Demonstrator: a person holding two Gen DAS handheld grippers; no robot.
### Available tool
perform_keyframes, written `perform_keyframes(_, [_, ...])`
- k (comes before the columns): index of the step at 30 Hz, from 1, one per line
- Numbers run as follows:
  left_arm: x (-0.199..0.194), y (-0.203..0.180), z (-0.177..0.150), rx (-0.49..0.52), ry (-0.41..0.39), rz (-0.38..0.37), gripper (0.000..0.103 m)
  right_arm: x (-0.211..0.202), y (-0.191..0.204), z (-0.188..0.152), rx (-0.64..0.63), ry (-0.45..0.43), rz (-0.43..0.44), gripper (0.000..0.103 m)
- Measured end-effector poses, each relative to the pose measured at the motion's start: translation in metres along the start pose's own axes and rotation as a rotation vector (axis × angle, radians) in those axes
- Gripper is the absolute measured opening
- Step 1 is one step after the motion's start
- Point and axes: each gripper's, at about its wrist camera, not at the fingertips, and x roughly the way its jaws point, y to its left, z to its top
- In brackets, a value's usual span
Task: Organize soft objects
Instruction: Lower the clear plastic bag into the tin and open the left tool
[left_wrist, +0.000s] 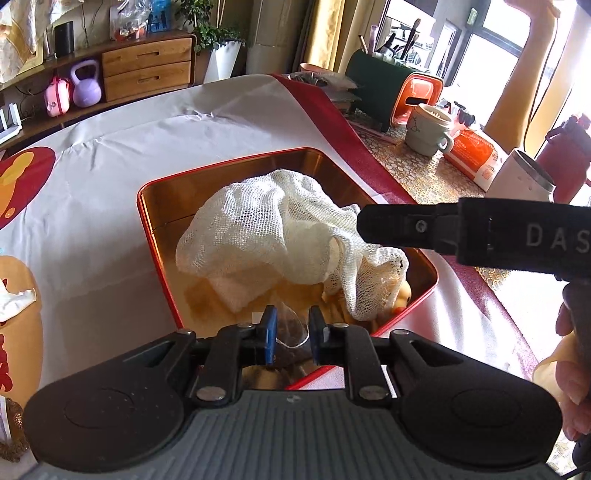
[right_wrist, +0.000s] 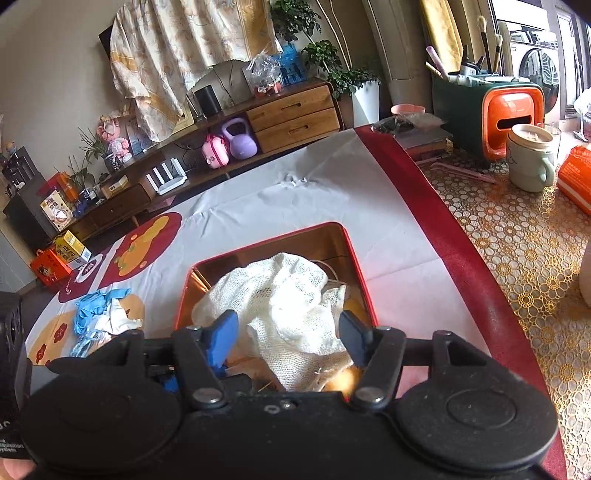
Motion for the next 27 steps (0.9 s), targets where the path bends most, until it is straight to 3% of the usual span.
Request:
perform_keyframes(6, [-0.018, 0.005, -0.005, -0.006, -0.031, -0.013, 0.018, -0.019, 0.007, 0.002, -0.028, -0.023, 0.009, 0.062])
perform_keyframes(10, [-0.036, 0.010, -0.008, -0.019, -0.070, -0.024, 0.031, -0.033, 0.016, 0.001, -0.054, -0.043, 0.014, 0.064])
perform_keyframes(15, [-0.065, 0.019, -0.014, -0.052, -0.127, -0.038, 0.031, -0.048, 0.028, -0.003, -0.091, -0.073, 0.014, 0.072])
perform_keyframes(24, [-0.112, 0.044, -0.032, -0.089, -0.175, 0.006, 0.033, -0.062, 0.064, -0.019, -0.171, -0.086, 0.055, 0.080])
perform_keyframes(27, [-0.124, 0.057, -0.042, -0.108, -0.182, 0.029, 0.066, -0.064, 0.076, -0.025, -0.180, -0.087, 0.079, 0.084])
